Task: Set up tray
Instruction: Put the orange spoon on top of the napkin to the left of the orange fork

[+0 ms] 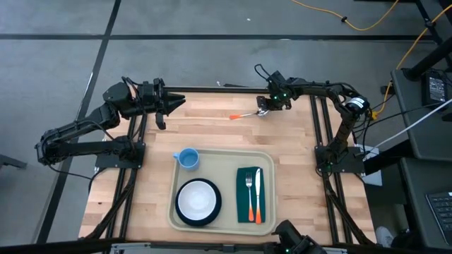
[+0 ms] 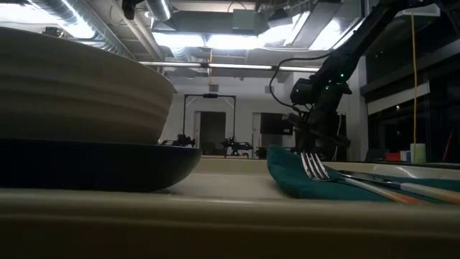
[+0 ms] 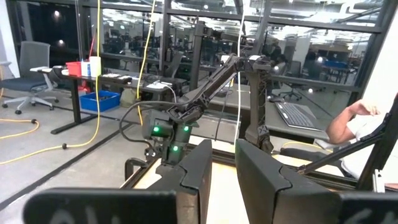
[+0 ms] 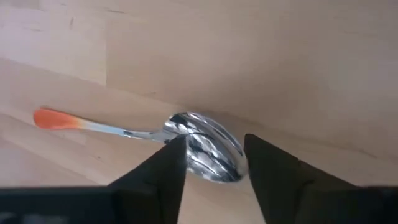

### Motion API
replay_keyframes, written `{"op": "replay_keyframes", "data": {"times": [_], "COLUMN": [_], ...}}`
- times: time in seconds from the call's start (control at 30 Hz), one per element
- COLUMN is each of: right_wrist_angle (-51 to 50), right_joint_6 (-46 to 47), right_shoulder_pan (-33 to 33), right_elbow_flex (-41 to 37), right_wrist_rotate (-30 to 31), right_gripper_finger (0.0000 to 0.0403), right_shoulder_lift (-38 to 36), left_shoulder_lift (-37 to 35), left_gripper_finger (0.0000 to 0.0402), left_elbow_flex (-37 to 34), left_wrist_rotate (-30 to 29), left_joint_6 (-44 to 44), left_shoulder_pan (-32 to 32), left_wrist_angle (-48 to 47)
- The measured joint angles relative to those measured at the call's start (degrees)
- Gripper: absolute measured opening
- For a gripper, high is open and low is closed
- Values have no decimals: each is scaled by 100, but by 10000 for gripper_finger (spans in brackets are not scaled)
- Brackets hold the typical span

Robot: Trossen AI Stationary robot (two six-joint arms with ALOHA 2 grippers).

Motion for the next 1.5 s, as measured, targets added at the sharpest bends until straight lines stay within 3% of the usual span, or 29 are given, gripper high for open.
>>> {"op": "replay_keyframes", "data": {"times": [0.33,1.0,1.1,1.23,1.5], "right_wrist_angle": [47,169,202,480,1069], "right_joint_6": [-31,-24,-34,-72,-22], "right_shoulder_pan": [0,55,52,66,64], "right_elbow_flex": [0,15,13,21,11], "right_wrist_rotate": [-138,-592,-593,-912,-1256], "right_gripper_finger": [115,104,83,23,11], "right_shoulder_lift": [0,418,426,437,433], "left_shoulder_lift": [0,0,0,0,0], "left_gripper_finger": [67,65,67,66,63], "left_elbow_flex": [0,0,0,0,0], "left_wrist_rotate": [2,9,7,7,13], "left_joint_6": [-4,-66,-66,-63,-64], "left_shoulder_pan": [1,0,1,1,-1], "left_wrist_angle": [0,2,2,2,0]}}
